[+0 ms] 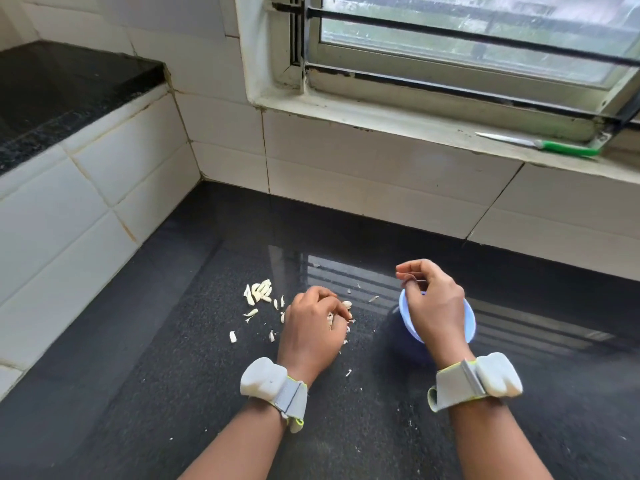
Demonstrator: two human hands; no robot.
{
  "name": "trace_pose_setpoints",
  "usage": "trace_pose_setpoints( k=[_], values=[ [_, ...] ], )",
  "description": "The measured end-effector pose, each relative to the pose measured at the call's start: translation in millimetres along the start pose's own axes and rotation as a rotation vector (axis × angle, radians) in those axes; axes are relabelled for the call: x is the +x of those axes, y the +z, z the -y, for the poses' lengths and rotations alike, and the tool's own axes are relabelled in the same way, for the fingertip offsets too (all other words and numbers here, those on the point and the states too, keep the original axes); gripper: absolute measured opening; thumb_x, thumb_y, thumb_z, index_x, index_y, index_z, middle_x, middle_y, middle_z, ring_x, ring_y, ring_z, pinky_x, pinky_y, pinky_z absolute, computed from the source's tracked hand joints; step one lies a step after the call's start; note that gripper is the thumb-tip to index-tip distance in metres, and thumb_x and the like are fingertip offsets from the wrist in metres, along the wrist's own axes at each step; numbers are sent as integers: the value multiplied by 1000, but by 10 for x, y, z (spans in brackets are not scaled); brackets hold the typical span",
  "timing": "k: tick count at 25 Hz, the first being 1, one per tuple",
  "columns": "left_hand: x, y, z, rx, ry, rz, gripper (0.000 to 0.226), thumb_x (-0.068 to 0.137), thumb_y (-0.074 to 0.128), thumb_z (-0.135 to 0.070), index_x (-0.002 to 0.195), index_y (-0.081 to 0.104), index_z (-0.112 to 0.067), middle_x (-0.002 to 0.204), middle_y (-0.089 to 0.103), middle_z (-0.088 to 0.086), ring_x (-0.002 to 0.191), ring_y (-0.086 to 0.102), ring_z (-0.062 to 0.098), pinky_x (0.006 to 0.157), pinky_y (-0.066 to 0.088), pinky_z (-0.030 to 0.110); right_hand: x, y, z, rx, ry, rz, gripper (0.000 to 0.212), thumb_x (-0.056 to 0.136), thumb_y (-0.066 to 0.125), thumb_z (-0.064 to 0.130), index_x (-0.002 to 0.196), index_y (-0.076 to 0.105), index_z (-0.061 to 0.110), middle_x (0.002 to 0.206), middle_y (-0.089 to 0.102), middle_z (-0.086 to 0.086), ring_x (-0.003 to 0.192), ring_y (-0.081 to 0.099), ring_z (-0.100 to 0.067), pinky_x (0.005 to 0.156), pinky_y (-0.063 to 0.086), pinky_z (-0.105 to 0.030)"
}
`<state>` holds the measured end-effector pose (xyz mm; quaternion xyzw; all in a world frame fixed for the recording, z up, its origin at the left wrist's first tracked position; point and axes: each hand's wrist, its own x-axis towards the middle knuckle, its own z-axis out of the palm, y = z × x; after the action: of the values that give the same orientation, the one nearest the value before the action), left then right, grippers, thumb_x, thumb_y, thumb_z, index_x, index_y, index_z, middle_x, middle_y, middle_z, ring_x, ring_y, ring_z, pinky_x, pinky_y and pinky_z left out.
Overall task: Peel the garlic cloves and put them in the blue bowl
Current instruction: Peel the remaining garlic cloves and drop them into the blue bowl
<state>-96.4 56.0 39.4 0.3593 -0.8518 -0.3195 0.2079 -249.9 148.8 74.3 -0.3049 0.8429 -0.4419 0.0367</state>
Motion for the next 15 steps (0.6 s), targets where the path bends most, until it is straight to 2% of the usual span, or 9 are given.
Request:
trace_pose_setpoints(
  k=[2, 4, 5, 8, 11, 15],
  values=[
    [-41, -77, 67, 1, -7, -78, 30, 78, 39, -42, 75, 64, -27, 95, 59, -11, 90, 54, 13, 81, 41, 32, -38, 212, 117, -5, -100, 95, 26, 84, 59, -4, 92, 70, 18, 86, 71, 6, 81, 66, -11, 75, 49, -15],
    [-53, -209, 225, 7, -9, -218, 30, 84, 43, -44, 73, 61, -24, 84, 60, -9, 81, 56, 15, 74, 43, 33, -94, 453, 200, -33, -233, 213, 24, 83, 61, -3, 92, 70, 17, 90, 72, 2, 83, 67, -17, 78, 53, -31],
    [-46, -281, 324, 14, -31, -290, 28, 86, 47, -42, 73, 61, -22, 80, 61, -7, 77, 57, 18, 70, 45, 34, -118, 566, 236, -67, -285, 278, 24, 82, 62, -2, 94, 70, 17, 92, 72, 1, 86, 66, -20, 79, 53, -34],
    [-3, -513, 651, 14, -190, -414, 4, 86, 62, -17, 84, 65, -18, 83, 63, 1, 77, 59, 26, 71, 48, 38, -155, 875, 368, -187, -358, 448, 27, 85, 56, 2, 104, 69, 15, 103, 68, -6, 98, 62, -27, 83, 48, -35],
    [19, -706, 833, -17, -336, -452, 23, 82, 61, 2, 94, 65, -17, 90, 61, 2, 84, 60, 26, 80, 47, 37, -125, 1152, 534, -301, -452, 597, 35, 91, 47, 1, 119, 62, 16, 111, 61, -8, 103, 59, -29, 83, 47, -35],
    [-4, -738, 880, -36, -380, -425, 27, 83, 58, 4, 96, 65, -19, 91, 59, -3, 85, 60, 23, 82, 49, 39, -28, 1427, 716, -355, -559, 681, 47, 90, 46, -6, 128, 55, 19, 118, 54, -7, 105, 57, -30, 82, 49, -38]
  ],
)
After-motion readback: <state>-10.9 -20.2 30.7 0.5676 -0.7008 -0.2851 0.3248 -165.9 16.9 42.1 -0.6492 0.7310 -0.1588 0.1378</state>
